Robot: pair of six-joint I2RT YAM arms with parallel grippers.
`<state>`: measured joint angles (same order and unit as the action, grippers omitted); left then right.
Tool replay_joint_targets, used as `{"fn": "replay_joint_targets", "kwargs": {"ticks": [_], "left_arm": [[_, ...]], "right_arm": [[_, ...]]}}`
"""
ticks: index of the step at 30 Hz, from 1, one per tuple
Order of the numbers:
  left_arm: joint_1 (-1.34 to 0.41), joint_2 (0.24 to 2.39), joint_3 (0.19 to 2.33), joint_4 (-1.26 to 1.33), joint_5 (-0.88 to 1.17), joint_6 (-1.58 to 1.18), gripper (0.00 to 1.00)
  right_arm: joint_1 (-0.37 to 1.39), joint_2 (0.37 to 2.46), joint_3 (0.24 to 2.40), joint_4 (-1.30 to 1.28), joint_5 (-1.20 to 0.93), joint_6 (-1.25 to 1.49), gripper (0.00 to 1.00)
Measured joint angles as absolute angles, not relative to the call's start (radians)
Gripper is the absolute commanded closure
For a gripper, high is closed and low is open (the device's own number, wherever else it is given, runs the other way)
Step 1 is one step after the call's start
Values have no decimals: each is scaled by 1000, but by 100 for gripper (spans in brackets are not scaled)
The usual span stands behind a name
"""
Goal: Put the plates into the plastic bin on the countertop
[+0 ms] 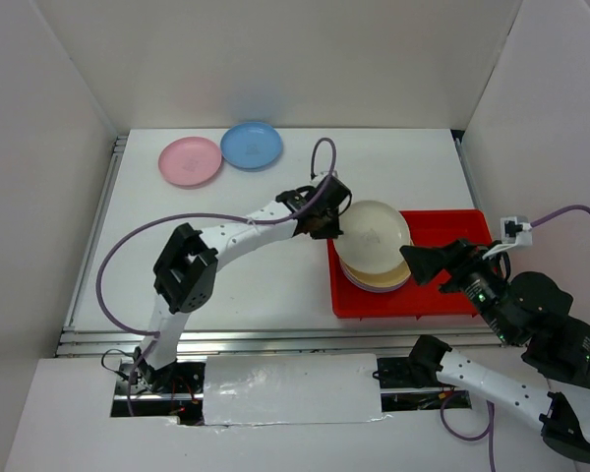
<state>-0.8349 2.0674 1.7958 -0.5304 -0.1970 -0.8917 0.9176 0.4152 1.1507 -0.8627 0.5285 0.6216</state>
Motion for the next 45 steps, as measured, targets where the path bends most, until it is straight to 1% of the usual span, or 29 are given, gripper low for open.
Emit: {"fn": "replay_joint_targets", "kwargs": {"ticks": [4, 5, 6, 7, 8, 10, 11, 12, 13, 15, 16, 18, 19, 20, 23, 26, 28, 31, 32, 35, 37, 40, 45], "left_arm": [[-860, 2086, 1799, -576, -189, -881, 100], [-859, 2086, 1803, -583, -190, -872, 94], [-859, 2086, 1810, -588, -190, -867, 84], [-859, 2086, 1817, -596, -190, -864, 59], [-858, 2086, 1826, -603, -190, -854, 51], [-863, 2086, 1845, -607, -187, -849, 40], [-869, 2086, 1855, -607, -187, -841, 33], [-878, 2083, 1861, -605, -188, -833, 31], [-889, 2078, 1861, -603, -190, -826, 27], [-920, 2060, 1856, -603, -188, -807, 24], [-934, 2047, 1851, -601, -188, -802, 15], [-963, 1999, 1828, -593, -183, -780, 12], [-971, 1972, 1811, -590, -181, -776, 3], [-976, 1938, 1793, -586, -181, -767, 1], [-952, 1837, 1753, -595, -214, -765, 1], [-850, 1737, 1706, -598, -274, -792, 1], [-708, 1651, 1602, -558, -299, -828, 1], [-407, 1576, 1406, -451, -276, -916, 1], [-297, 1579, 1341, -406, -253, -953, 1], [-89, 1659, 1241, -323, -211, -1022, 1], [-39, 1731, 1231, -292, -191, -1054, 1], [-17, 1808, 1228, -202, -143, -1101, 1], [43, 1869, 1211, -17, -72, -1158, 1]], "right_arm": [[918, 411, 1160, -899, 539, 632, 0], [918, 411, 1160, -907, 539, 632, 0], [918, 411, 1159, -910, 539, 632, 0], [917, 411, 1159, -910, 539, 632, 0], [918, 411, 1159, -910, 538, 632, 0], [918, 411, 1159, -909, 538, 631, 0], [918, 411, 1158, -909, 537, 631, 0], [918, 411, 1158, -909, 535, 631, 0], [918, 411, 1158, -909, 535, 631, 0], [918, 411, 1157, -909, 535, 631, 0], [918, 411, 1157, -909, 534, 631, 0], [918, 411, 1157, -908, 533, 630, 0], [918, 412, 1157, -907, 531, 630, 0], [918, 413, 1157, -907, 529, 630, 0], [918, 416, 1155, -904, 524, 630, 0], [918, 418, 1139, -897, 517, 627, 0], [918, 419, 1117, -883, 509, 620, 0], [918, 426, 1071, -850, 468, 599, 0], [918, 430, 1058, -838, 443, 588, 0], [918, 449, 1022, -792, 367, 551, 0], [918, 462, 1006, -764, 324, 529, 0], [917, 481, 987, -736, 285, 506, 0], [917, 504, 931, -694, 245, 483, 0]]}}
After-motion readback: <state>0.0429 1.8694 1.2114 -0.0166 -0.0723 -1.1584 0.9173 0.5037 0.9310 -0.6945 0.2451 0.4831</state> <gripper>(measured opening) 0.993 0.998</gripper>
